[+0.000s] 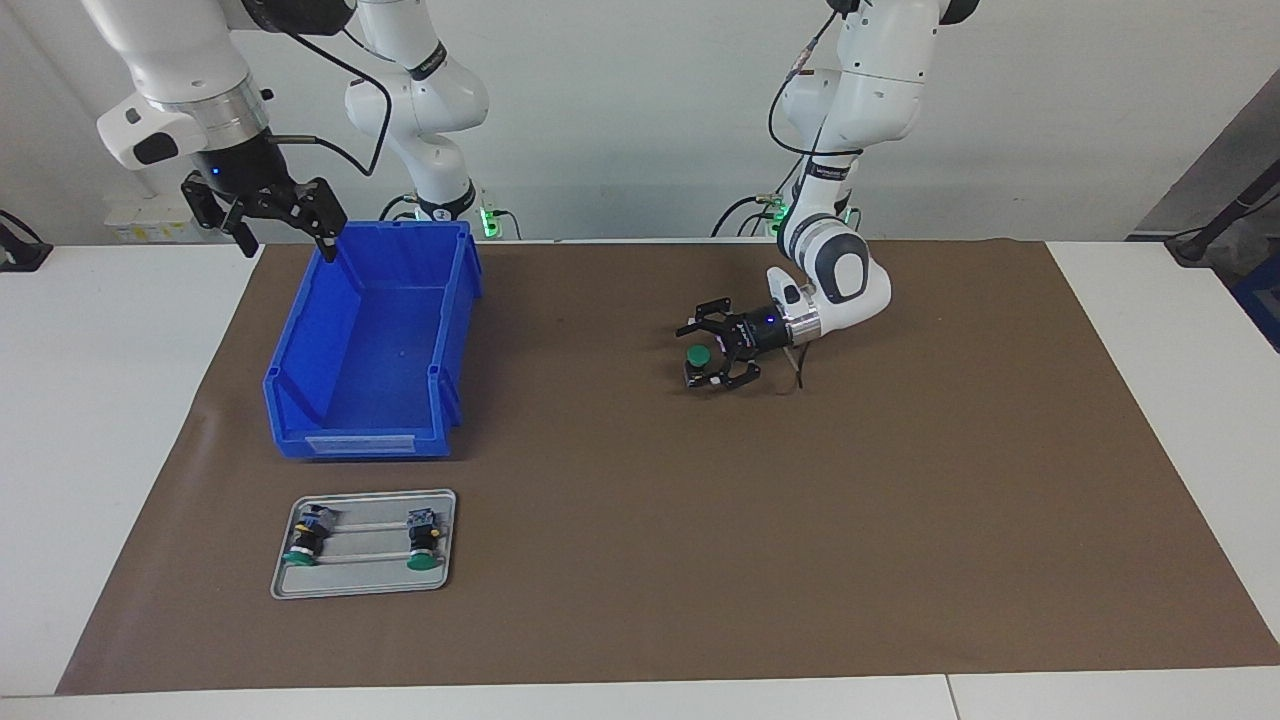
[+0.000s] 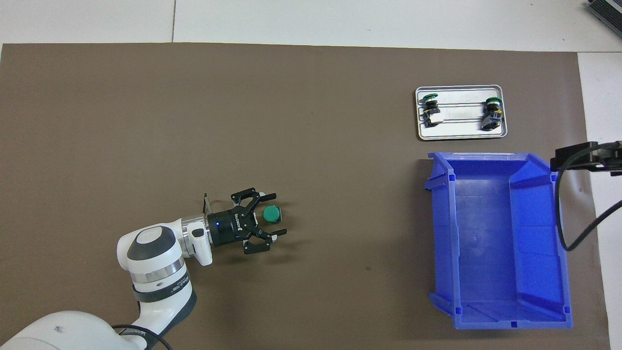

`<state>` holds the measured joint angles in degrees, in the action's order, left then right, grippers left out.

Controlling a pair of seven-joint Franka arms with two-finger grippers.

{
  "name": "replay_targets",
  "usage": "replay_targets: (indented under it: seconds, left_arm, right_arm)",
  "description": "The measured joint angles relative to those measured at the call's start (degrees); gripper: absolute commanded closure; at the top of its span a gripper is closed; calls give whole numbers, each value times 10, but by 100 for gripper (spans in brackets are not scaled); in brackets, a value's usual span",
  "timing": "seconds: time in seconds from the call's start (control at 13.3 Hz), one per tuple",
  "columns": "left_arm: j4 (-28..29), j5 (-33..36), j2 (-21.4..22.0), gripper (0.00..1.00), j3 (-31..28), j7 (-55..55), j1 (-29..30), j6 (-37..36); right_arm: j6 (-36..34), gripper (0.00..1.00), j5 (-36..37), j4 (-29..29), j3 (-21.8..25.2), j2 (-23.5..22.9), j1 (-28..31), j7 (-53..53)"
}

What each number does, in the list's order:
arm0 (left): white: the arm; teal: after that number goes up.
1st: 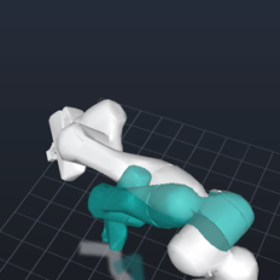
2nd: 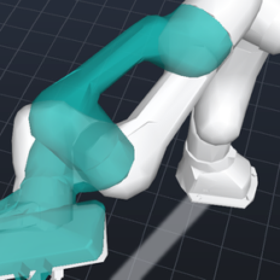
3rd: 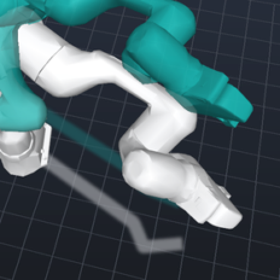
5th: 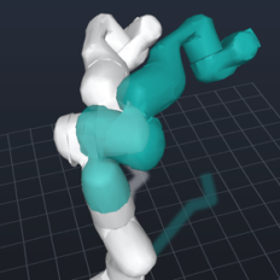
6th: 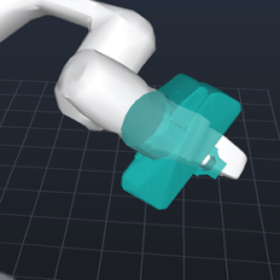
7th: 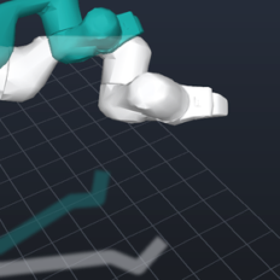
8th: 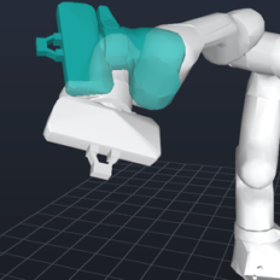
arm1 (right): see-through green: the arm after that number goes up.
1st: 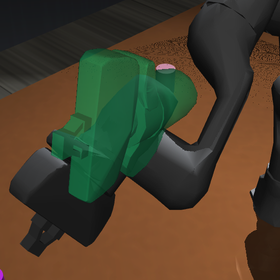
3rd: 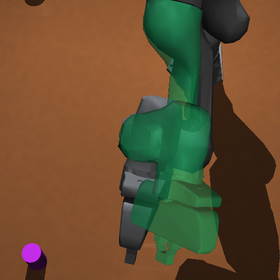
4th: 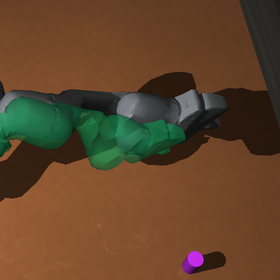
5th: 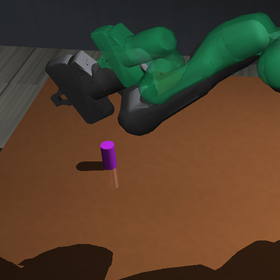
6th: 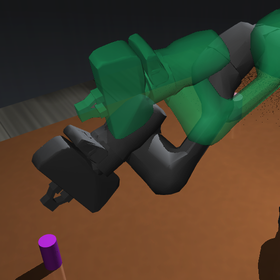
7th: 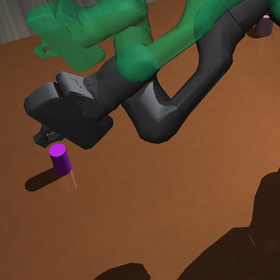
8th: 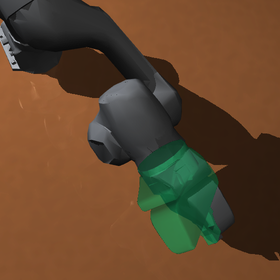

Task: Place and press button with both arms

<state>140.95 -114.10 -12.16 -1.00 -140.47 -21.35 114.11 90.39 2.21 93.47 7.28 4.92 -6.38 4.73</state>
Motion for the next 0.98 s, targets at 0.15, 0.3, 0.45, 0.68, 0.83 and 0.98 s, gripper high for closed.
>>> replay_targets:
  seconds: [0.15,0.3,0.45,0.68,0.83,0.98]
  left_arm:
    - [-4,0,0,1,-3,9,3,0]
    - [-17,11,1,1,-5,42,7,0]
    - [-42,56,3,1,-6,107,8,2]
    - [-94,145,8,1,-8,237,8,8]
    - [-127,220,19,1,-10,334,9,13]
    - [-156,308,41,1,-11,444,9,20]
  right_arm:
    - [0,0,0,0,0,0,0,0]
    - [0,0,0,0,0,0,0,0]
    - [0,0,0,0,0,0,0,0]
    - [0,0,0,0,0,0,0,0]
    - [0,0,0,0,0,0,0,0]
    - [0,0,0,0,0,0,0,0]
